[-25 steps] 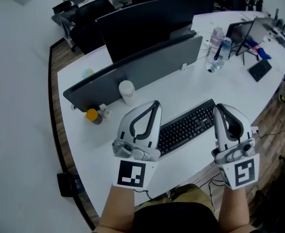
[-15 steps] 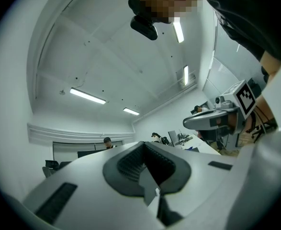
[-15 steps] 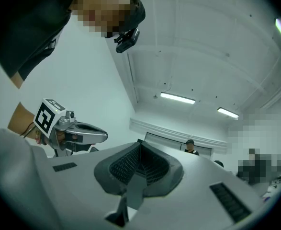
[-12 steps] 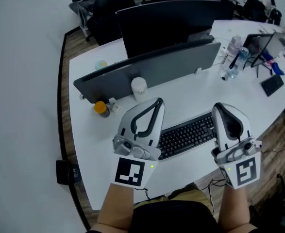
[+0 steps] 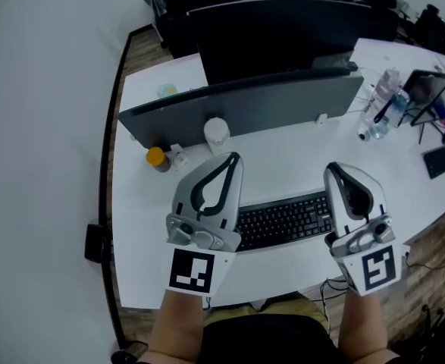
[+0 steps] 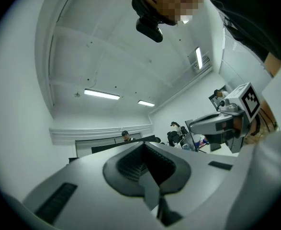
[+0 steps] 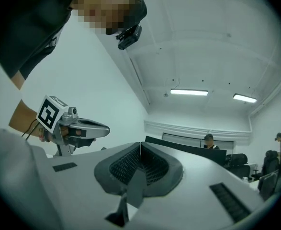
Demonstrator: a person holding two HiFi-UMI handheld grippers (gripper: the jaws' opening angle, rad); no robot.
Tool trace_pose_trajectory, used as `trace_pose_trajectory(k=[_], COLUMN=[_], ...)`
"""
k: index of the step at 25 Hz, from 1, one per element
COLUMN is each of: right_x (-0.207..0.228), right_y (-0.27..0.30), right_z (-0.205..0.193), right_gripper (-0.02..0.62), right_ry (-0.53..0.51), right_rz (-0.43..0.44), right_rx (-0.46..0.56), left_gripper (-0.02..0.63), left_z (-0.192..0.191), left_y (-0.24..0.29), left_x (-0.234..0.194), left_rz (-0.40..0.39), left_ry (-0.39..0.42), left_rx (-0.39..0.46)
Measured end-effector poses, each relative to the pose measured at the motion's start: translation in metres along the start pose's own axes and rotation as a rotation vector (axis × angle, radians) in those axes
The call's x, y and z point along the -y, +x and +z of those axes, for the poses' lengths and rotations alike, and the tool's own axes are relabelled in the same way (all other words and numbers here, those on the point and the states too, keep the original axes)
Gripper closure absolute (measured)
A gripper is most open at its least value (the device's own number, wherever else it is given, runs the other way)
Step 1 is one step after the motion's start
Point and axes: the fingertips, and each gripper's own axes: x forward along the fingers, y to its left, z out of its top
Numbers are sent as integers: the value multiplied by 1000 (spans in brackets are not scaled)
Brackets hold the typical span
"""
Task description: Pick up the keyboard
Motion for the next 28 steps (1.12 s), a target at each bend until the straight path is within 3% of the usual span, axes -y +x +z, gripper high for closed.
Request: trace_pose_trajectory(k=[14,15,16,17,18,23,27,28], right_x=[45,43,42,41,39,43,54,58], right_y=[-39,-42,-43,-43,-43,-38,-37,-37], right_z=[-51,-55,-60,-65,-70,-82,-98,-105], right_gripper=[560,480,351,327,324,324,324,324], right_ry=[132,160,187,202,206,194,190,185], right_rz=[252,288,319,343,360,371,318,303], right_rx=[24,19,9,-4,-15,-46,-101,-124], left_gripper=[595,575,427,329,304,305,318,349], left_z=[0,0,-1,-3,-7,-24,-51,-58], left_y=[23,23,24,25,25,25,17,15], left_x=[70,75,80,84,86,86,84,83], left_rz=[198,196,186,174,168,174,159,153], left_ry=[-16,-19,-25,-28,-22,3,-48,-58], left_rx=[-63,-62,-66,-78,-98,-156,-215,-233])
